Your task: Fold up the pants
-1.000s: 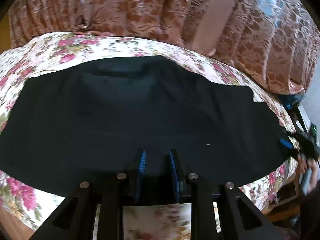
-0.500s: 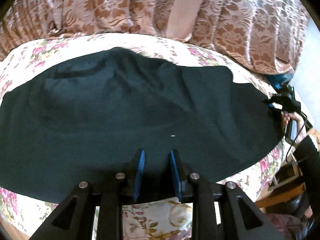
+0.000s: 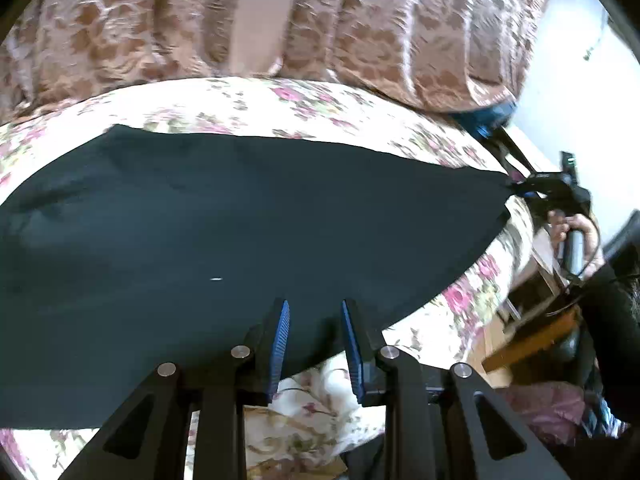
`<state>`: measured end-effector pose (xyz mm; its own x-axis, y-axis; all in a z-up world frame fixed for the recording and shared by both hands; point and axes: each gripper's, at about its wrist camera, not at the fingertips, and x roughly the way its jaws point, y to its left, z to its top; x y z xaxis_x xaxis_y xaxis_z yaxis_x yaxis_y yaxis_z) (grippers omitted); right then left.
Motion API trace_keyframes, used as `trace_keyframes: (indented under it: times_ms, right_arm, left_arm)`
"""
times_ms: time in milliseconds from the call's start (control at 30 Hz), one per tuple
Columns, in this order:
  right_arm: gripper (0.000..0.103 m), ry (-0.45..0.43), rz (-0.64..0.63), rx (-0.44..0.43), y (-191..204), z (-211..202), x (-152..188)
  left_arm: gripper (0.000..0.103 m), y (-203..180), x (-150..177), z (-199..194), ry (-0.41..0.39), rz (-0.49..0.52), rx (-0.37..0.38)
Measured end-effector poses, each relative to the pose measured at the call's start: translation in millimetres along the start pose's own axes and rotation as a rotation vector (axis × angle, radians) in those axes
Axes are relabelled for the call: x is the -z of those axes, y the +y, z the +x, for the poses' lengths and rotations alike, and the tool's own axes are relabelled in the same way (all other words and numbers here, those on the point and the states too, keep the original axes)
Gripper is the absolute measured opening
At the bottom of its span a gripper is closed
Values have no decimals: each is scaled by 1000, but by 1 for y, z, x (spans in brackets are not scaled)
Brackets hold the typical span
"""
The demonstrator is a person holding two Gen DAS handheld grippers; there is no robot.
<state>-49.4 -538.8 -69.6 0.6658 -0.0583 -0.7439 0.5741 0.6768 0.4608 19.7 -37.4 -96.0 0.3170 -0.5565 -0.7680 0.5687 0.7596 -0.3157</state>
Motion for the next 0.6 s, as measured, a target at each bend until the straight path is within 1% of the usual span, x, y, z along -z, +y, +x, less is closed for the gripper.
trace_keyframes:
  times_ms: [133,200,300,367,400,433,533,567,600]
  right_arm:
    - [7,56,97,50,-40,19,19]
    - [7,70,146,28,-55,26,27]
    - [10,45,157,-19,-60,22,30]
    - [19,44,173,-43,-63,22,28]
    - [25,43,182,-57,-64,22,27]
    - [27,42,188,-62,-64,21,26]
    - [27,46,183,-56,-61,23,25]
    - [27,47,177,-51,-59,25,25]
    - [27,48,170,-44,-57,28,25]
  left_arm:
    - [26,-11,1,10,45,46,-1]
    - [27,-16,2,13,53,67,3]
    - [33,-25,5,20,71,108,4]
    - [39,-31,6,26,93,130,6]
    - [40,-34,7,28,96,145,3]
    - [40,-37,7,31,95,163,-5]
    - [39,-43,7,37,88,201,-18]
    - [37,-45,7,39,88,214,-25]
    - [26,-47,7,40,83,229,-37]
